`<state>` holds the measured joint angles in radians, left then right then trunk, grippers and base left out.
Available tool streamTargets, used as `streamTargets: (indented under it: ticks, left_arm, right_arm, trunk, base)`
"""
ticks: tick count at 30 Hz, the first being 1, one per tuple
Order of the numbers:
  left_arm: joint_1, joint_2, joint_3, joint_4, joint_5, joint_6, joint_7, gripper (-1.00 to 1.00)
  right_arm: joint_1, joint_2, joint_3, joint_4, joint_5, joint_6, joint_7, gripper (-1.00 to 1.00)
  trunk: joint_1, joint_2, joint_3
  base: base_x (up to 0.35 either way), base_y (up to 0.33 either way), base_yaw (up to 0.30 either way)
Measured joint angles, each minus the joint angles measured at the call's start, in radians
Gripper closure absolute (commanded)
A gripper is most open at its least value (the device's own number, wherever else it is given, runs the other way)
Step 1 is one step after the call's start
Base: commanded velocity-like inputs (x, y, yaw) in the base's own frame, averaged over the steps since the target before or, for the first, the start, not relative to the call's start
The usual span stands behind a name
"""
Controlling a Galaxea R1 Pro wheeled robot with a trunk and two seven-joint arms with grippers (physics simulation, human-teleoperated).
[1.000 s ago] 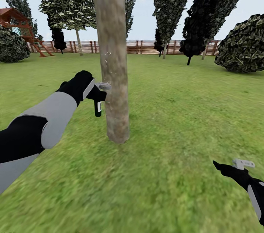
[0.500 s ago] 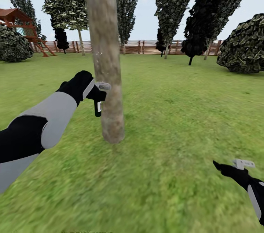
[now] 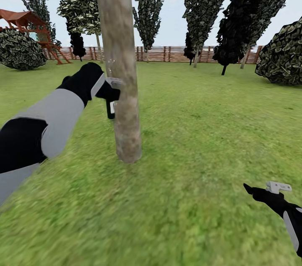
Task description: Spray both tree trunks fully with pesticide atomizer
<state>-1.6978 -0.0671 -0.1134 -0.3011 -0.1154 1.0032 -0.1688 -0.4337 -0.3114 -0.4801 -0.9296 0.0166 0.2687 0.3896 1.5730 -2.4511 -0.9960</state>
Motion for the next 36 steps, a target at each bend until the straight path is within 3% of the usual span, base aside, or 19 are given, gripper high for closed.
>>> streamTargets:
  ticks: [10,20,29,36]
  left_arm:
    - [-0.093,0.002,-0.001,0.057,0.000,0.000,0.000,1.00]
    - [-0.104,0.004,-0.002,0.165,0.000,-0.002,0.000,1.00]
    - [-0.073,0.007,-0.004,0.252,-0.002,-0.027,-0.004,1.00]
    - [0.031,0.007,-0.002,0.267,-0.002,-0.109,-0.005,1.00]
  right_arm:
    - [0.000,0.000,0.000,0.000,0.000,0.000,0.000,-1.00]
    - [0.000,0.000,0.000,0.001,0.000,0.000,0.000,-1.00]
    - [0.000,0.000,0.000,0.000,0.000,0.000,0.000,-1.00]
    - [0.000,0.000,0.000,0.000,0.000,0.000,0.000,-1.00]
  trunk:
    - [0.000,0.000,0.000]
    - [0.000,0.000,0.000]
    - [0.000,0.000,0.000]
    - [0.000,0.000,0.000]
  base:
    - [0.000,0.000,0.000]
    - [0.000,0.000,0.000]
    - [0.000,0.000,0.000]
    - [0.000,0.000,0.000]
